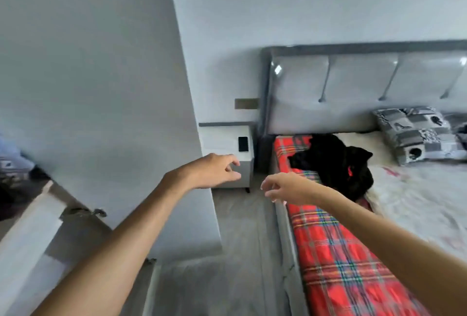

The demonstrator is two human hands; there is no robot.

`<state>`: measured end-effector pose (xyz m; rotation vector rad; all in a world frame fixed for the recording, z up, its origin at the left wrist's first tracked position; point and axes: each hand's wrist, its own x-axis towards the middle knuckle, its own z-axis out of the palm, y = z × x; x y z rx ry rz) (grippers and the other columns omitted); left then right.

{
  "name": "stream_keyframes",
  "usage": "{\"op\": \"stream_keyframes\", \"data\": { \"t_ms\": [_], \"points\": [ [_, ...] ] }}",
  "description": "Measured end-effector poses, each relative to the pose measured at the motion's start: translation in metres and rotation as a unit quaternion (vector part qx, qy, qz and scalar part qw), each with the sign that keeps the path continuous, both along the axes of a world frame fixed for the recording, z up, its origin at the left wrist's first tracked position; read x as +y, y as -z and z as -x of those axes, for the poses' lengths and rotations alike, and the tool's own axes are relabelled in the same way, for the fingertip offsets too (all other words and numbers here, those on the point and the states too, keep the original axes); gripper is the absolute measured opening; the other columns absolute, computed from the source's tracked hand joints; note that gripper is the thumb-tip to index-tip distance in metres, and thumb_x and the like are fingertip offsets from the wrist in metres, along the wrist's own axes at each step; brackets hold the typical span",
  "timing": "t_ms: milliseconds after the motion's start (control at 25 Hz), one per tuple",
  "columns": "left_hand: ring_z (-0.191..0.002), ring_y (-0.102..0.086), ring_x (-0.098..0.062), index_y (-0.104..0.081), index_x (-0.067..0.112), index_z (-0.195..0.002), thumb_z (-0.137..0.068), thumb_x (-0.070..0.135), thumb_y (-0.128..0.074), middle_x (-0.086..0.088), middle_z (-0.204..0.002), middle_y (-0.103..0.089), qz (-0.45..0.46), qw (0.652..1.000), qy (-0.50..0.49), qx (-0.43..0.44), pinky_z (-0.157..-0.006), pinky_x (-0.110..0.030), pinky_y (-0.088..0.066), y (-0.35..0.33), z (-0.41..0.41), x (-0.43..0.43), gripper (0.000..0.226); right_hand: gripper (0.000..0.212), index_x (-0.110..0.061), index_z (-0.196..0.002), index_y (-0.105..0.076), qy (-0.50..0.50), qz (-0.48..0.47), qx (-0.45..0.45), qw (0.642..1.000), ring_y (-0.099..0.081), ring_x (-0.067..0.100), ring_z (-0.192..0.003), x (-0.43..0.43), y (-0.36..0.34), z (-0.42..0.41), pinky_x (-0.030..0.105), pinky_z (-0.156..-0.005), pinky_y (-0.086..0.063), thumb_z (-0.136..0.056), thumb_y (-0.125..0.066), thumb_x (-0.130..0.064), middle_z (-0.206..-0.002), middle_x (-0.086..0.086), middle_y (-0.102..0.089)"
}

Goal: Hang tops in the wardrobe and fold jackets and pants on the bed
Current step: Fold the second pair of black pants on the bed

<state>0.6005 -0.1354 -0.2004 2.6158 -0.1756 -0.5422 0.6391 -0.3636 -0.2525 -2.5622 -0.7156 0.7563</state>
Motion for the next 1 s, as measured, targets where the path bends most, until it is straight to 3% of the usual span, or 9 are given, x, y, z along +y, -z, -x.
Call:
{"op": "stream_keyframes", "data": {
  "t_ms": [160,320,480,600,680,760,880,920,1000],
  "points": [
    [-0.1,-0.062,-0.013,-0.052,0.024,-0.136,-0.096,0.041,-0.058,0.005,-0.122,-0.067,-0.002,0.991,0.135,0.021,-0.092,-0.031,-0.049,0.022,-0.075,-0.137,0.044,0.03,-0.014,-0.123,-0.064,0.127,0.015,-0.011,0.992,-0.061,0.017,-0.095,-0.145,0.014,-0.011,0.023,-0.08,-0.039,-0.096,-0.056,-0.022,-0.107,0.002,-0.068],
    [-0.104,-0.061,-0.013,-0.051,0.022,-0.137,-0.094,0.042,-0.062,0.004,-0.116,-0.065,-0.008,0.967,0.246,0.072,-0.09,-0.028,-0.047,0.069,-0.155,-0.251,0.049,0.03,-0.016,-0.124,-0.063,0.26,0.009,0.044,0.965,-0.06,0.006,-0.072,-0.253,0.051,-0.028,0.017,-0.066,-0.041,-0.098,-0.053,-0.026,-0.086,-0.014,-0.063],
    [-0.104,-0.059,-0.014,-0.051,0.024,-0.135,-0.094,0.044,-0.061,0.003,-0.12,-0.063,-0.016,0.941,0.309,0.138,-0.09,-0.028,-0.045,0.159,-0.25,-0.338,0.047,0.025,-0.018,-0.121,-0.063,0.379,-0.016,0.082,0.921,-0.061,0.002,-0.067,-0.314,0.093,-0.07,0.009,-0.055,-0.038,-0.099,-0.054,-0.028,-0.076,-0.017,-0.059],
    [-0.11,-0.058,-0.018,-0.051,0.02,-0.137,-0.095,0.036,-0.061,-0.005,-0.129,-0.061,-0.022,0.937,0.311,0.159,-0.087,-0.027,-0.041,0.253,-0.327,-0.399,0.045,0.022,-0.018,-0.117,-0.065,0.487,-0.034,0.09,0.868,-0.058,0.003,-0.069,-0.349,0.137,-0.12,0.01,-0.055,-0.038,-0.098,-0.055,-0.024,-0.08,-0.018,-0.061],
    [-0.124,-0.053,-0.024,-0.049,0.018,-0.14,-0.095,0.029,-0.061,-0.009,-0.14,-0.054,-0.047,0.935,0.315,0.155,-0.094,-0.029,-0.039,0.322,-0.376,-0.44,0.048,0.024,-0.017,-0.117,-0.067,0.562,-0.048,0.096,0.82,-0.059,0.009,-0.078,-0.369,0.174,-0.154,0.019,-0.063,-0.037,-0.097,-0.055,-0.022,-0.099,-0.006,-0.07],
    [-0.136,-0.043,-0.027,-0.045,0.023,-0.145,-0.094,0.029,-0.062,-0.009,-0.155,-0.036,-0.06,0.925,0.342,0.157,-0.105,-0.034,-0.036,0.375,-0.407,-0.469,0.054,0.027,-0.016,-0.121,-0.065,0.583,-0.044,0.11,0.804,-0.06,0.017,-0.094,-0.378,0.201,-0.173,0.017,-0.068,-0.032,-0.097,-0.054,-0.022,-0.113,0.001,-0.068],
    [-0.14,-0.038,-0.033,-0.036,0.032,-0.149,-0.095,0.033,-0.061,-0.006,-0.165,-0.005,-0.081,0.907,0.359,0.207,-0.101,-0.035,-0.038,0.454,-0.442,-0.516,0.059,0.029,-0.017,-0.125,-0.062,0.62,-0.051,0.142,0.77,-0.055,0.015,-0.086,-0.391,0.247,-0.195,0.021,-0.068,-0.033,-0.098,-0.052,-0.023,-0.098,-0.003,-0.058],
    [-0.136,-0.042,-0.035,-0.035,0.031,-0.15,-0.095,0.034,-0.062,-0.007,-0.164,-0.007,-0.085,0.907,0.347,0.222,-0.097,-0.034,-0.041,0.479,-0.449,-0.527,0.061,0.029,-0.018,-0.126,-0.061,0.632,-0.053,0.153,0.758,-0.055,0.015,-0.082,-0.393,0.262,-0.199,0.022,-0.069,-0.034,-0.098,-0.052,-0.023,-0.095,-0.003,-0.058],
    [-0.121,-0.054,-0.036,-0.034,0.024,-0.149,-0.092,0.034,-0.064,-0.011,-0.156,-0.029,-0.083,0.917,0.312,0.236,-0.095,-0.039,-0.049,0.515,-0.458,-0.539,0.065,0.03,-0.019,-0.126,-0.06,0.645,-0.055,0.175,0.742,-0.058,0.015,-0.077,-0.397,0.286,-0.199,0.024,-0.07,-0.038,-0.098,-0.052,-0.026,-0.096,0.0,-0.062]
  ]
}}
